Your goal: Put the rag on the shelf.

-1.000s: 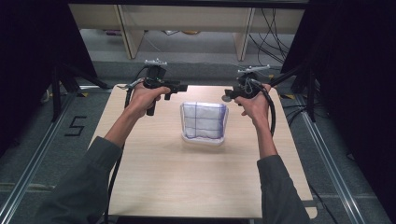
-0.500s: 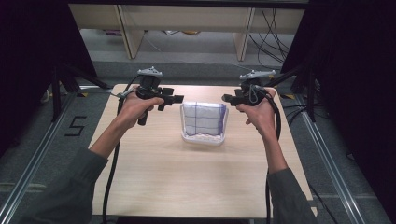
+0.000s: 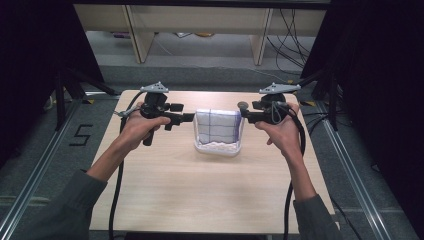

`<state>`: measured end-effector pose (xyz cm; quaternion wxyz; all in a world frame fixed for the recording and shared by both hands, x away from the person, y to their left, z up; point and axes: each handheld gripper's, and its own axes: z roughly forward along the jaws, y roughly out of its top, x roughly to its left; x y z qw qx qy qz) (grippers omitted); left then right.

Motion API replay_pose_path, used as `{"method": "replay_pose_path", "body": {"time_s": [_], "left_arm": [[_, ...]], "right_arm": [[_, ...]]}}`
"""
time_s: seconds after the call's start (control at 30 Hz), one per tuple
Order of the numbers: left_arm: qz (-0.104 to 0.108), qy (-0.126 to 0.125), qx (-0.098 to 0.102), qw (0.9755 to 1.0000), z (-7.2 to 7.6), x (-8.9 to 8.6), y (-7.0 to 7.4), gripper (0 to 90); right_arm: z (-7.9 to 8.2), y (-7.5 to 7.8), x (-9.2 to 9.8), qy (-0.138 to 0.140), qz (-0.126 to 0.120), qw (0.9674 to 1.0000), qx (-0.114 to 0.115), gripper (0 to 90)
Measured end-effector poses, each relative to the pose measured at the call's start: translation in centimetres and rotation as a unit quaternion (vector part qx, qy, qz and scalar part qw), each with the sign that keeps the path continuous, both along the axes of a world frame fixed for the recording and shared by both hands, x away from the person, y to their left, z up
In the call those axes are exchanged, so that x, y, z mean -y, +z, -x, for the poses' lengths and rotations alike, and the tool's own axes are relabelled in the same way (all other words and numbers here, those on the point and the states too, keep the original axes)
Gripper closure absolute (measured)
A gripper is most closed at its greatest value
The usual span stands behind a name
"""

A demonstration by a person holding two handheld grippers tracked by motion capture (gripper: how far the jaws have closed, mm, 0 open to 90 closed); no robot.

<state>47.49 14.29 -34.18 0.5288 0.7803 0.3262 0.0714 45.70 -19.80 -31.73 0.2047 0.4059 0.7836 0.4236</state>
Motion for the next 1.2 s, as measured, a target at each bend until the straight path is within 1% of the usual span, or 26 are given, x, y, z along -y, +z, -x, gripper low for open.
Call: {"method": "replay_pose_path", "body": {"time_s": [0.03,0.07,0.17,0.2,0.23,0.27,0.33,0.37,0.43,0.47,0.5,0.53,0.57,0.6,0.63,0.67,0.7,0.73,0.77,0.83,0.87,0.9,0.93,1.03,1.17,1.2], "left_arm": [[-0.001,0.002,0.002,1.0,0.2,-0.1,-0.1,33.3],[0.001,0.005,0.003,1.0,0.4,-0.2,-0.2,33.3],[-0.003,0.004,0.004,1.0,1.0,-0.4,-0.5,32.9],[-0.002,0.002,0.004,1.0,1.1,-0.4,-0.6,32.2],[-0.002,0.004,0.004,1.0,1.4,-0.5,-0.8,32.0],[-0.002,0.002,0.005,1.0,1.6,-0.5,-0.9,31.8],[-0.006,0.005,0.01,0.9999,2.0,-0.6,-1.0,30.8],[-0.007,0.004,0.01,0.9999,2.2,-0.6,-1.1,30.3],[-0.005,-0.002,0.009,0.9999,2.6,-0.7,-1.3,29.4],[-0.008,-0.002,0.011,0.9999,2.8,-0.7,-1.4,29.1],[-0.008,-0.001,0.009,0.9999,3.1,-0.7,-1.5,28.9],[-0.007,-0.004,0.01,0.9999,3.3,-0.7,-1.6,28.5],[-0.008,-0.006,0.009,0.9999,3.5,-0.7,-1.7,28.2],[-0.009,-0.006,0.008,0.9999,3.7,-0.8,-1.8,27.9],[-0.005,-0.008,0.008,0.9999,3.9,-0.8,-1.9,27.8],[-0.006,-0.008,0.007,0.9999,4.1,-0.9,-2.0,27.8],[-0.006,-0.007,0.006,0.9999,4.2,-0.9,-2.1,27.6],[-0.007,-0.005,0.007,0.9999,4.5,-0.9,-2.2,27.5],[-0.009,-0.007,0.007,0.9999,4.7,-1.0,-2.4,27.5],[-0.001,-0.01,0.008,0.9999,5.1,-1.1,-2.6,27.2],[-0.002,-0.009,0.006,0.9999,5.3,-1.2,-2.7,27.1],[-0.007,-0.01,0.007,0.9999,5.4,-1.2,-2.7,27.0],[-0.001,-0.011,0.006,0.9999,5.5,-1.3,-2.9,26.9],[-0.006,-0.014,0.004,0.9999,5.8,-1.5,-3.3,26.6],[-0.009,-0.015,-0.001,0.9998,6.3,-1.6,-4.1,26.5],[-0.008,-0.02,-0.002,0.9998,6.4,-1.7,-4.3,26.4]], "right_arm": [[0.3,-0.2,0.0,0.0,-0.004,1.0,-0.001,45.7],[0.4,-0.3,0.0,0.0,-0.001,1.0,0.003,45.6],[0.9,-0.7,0.1,0.009,0.001,0.9999,-0.003,45.0],[1.2,-1.0,0.1,0.005,-0.004,1.0,-0.007,44.4],[1.2,-1.1,0.2,0.012,0.002,0.9999,-0.004,44.3],[1.5,-1.3,0.2,0.007,-0.005,0.9999,-0.009,43.9],[1.8,-1.7,0.3,0.006,-0.01,0.9999,-0.009,43.2],[1.9,-1.9,0.3,0.006,-0.013,0.9999,-0.005,42.4],[2.3,-2.1,0.3,0.005,-0.02,0.9997,-0.012,41.4],[2.4,-2.2,0.4,0.008,-0.016,0.9998,-0.006,41.0],[2.6,-2.4,0.2,0.008,-0.024,0.9997,-0.004,40.6],[2.8,-2.5,0.3,0.009,-0.024,0.9997,-0.001,40.0],[3.0,-2.5,0.3,0.007,-0.025,0.9996,-0.007,39.5],[3.1,-2.6,0.2,0.006,-0.025,0.9997,0.0,39.2],[3.3,-2.6,0.2,0.008,-0.028,0.9995,-0.008,38.9],[3.3,-2.8,0.2,0.016,-0.027,0.9995,0.006,38.7],[3.6,-2.8,0.2,0.009,-0.029,0.9995,0.0,38.4],[3.8,-2.9,0.1,0.01,-0.033,0.9994,-0.003,38.2],[4.0,-3.0,0.1,0.01,-0.029,0.9995,-0.005,38.0],[4.2,-3.4,0.0,0.015,-0.026,0.9995,0.005,37.7],[4.5,-3.6,0.0,0.012,-0.031,0.9995,-0.001,37.5],[4.6,-3.7,0.0,0.015,-0.028,0.9995,-0.003,37.4],[4.7,-3.8,-0.1,0.015,-0.034,0.9993,-0.005,37.3],[5.2,-4.3,-0.1,0.017,-0.029,0.9995,-0.002,36.9],[5.8,-5.2,-0.2,0.015,-0.032,0.9993,-0.013,36.2],[5.8,-5.5,-0.1,0.021,-0.03,0.9993,-0.012,36.2]]}}
